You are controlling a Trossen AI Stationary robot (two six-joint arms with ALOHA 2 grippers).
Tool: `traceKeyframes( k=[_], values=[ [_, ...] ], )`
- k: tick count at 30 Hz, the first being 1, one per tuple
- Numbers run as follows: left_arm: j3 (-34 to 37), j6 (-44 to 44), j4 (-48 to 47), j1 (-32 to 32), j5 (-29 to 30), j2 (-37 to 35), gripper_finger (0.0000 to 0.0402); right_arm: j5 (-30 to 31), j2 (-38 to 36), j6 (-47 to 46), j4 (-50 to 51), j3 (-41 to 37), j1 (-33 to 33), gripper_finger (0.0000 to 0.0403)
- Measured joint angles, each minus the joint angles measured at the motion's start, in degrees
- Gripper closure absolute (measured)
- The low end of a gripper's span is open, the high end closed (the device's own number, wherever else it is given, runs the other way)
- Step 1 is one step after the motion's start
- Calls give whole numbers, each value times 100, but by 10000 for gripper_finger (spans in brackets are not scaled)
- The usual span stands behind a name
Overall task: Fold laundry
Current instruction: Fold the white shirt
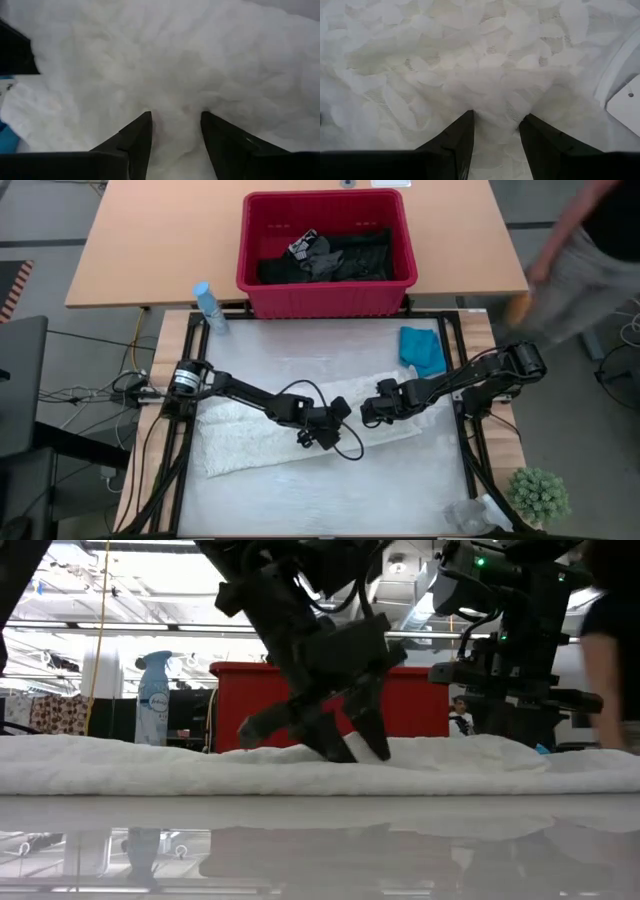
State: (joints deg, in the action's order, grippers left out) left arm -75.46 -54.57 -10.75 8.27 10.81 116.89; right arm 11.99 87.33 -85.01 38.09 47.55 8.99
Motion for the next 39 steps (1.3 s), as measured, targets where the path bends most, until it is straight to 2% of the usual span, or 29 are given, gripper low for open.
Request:
traceKeyframes(
  k=[7, 19, 26, 31, 39],
  values=[
    [0, 21, 71, 18, 335, 35, 278, -4, 0, 0, -36, 2, 0, 223],
    [-29, -163, -69, 120, 800, -15, 394, -6, 0, 0, -46, 2, 0, 223],
    [-553, 138, -465, 178, 874, -32, 392, -6, 0, -2, -44, 2, 0, 223],
    [-928, 649, -1047, 186, 397, -36, 397, -7, 0, -44, -42, 2, -17, 223],
    [-962, 1244, -1497, 170, -118, -36, 396, -6, 0, -42, -37, 2, -15, 223]
  ],
)
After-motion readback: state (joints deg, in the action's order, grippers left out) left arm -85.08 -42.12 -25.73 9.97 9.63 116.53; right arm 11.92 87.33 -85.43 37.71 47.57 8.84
